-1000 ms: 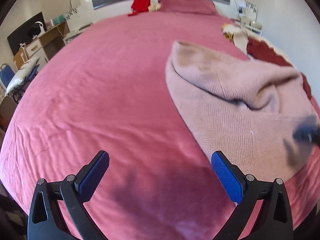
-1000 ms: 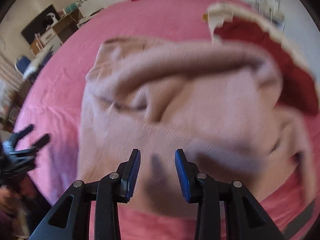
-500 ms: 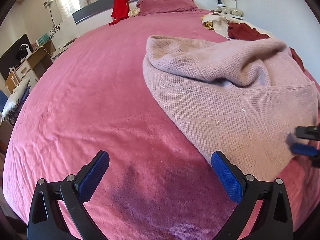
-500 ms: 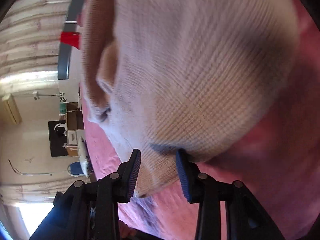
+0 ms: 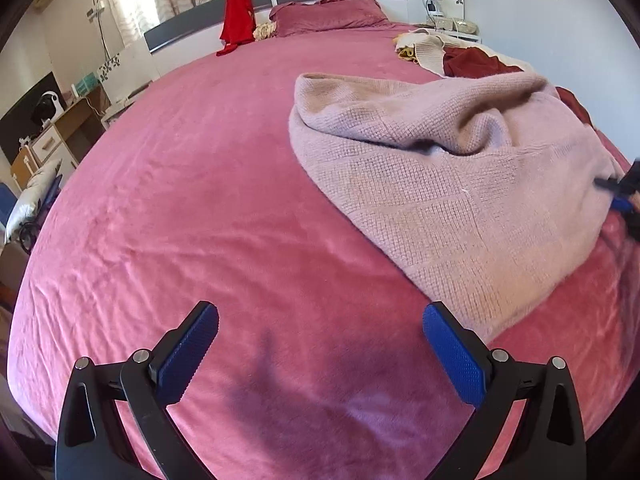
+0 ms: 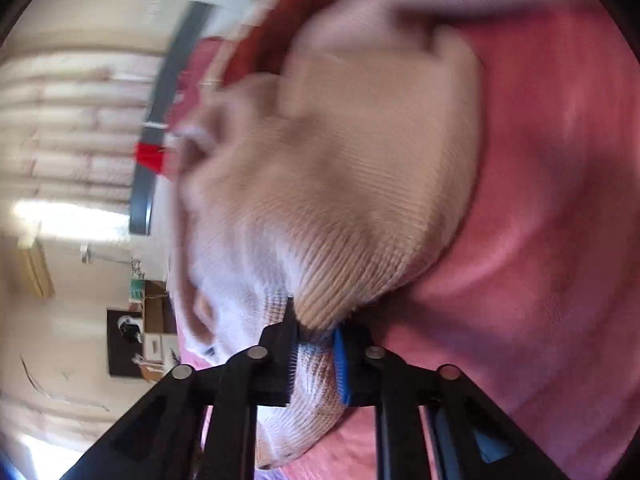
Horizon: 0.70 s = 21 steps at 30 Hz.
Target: Fold clothes
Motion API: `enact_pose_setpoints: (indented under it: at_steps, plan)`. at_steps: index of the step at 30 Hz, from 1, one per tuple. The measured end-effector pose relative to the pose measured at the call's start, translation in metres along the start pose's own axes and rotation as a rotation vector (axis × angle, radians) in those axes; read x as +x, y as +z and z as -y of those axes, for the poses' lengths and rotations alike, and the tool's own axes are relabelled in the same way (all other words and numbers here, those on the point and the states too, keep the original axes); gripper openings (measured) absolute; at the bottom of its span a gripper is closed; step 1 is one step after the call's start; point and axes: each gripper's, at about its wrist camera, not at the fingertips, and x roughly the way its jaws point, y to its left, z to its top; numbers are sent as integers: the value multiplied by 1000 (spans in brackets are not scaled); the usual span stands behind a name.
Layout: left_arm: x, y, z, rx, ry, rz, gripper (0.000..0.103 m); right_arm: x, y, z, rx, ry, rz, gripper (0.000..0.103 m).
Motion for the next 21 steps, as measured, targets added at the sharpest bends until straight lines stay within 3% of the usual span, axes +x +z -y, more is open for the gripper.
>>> enact_pose_setpoints:
  at_steps: [2,6,12,15,17,19,21]
  plan:
    - [-4,-2,-5,-6,2,9,103,-15,-4,-35,-113,22,35,12]
    - [-12,-7,-16,-25,-4,24,103,-11,-3,-109,-194,186,-12,12]
    - [-28,-25,-49,-72,60,35,103,76,-75,-288,-465,367,-168,12]
    - [-33,-35,-74,-103,111,37,103,125,-129,-364,-603,423,-303,12]
    - [-33,-42,-92,-142,141,25,103,166,-179,-398,-697,437,-460,17]
    - [-33,-49,-107,-183,159,13,103,206,-231,-412,-809,403,-621,24]
    - [-31,-56,-123,-224,186,-11,103,226,-260,-409,-874,318,-687,25]
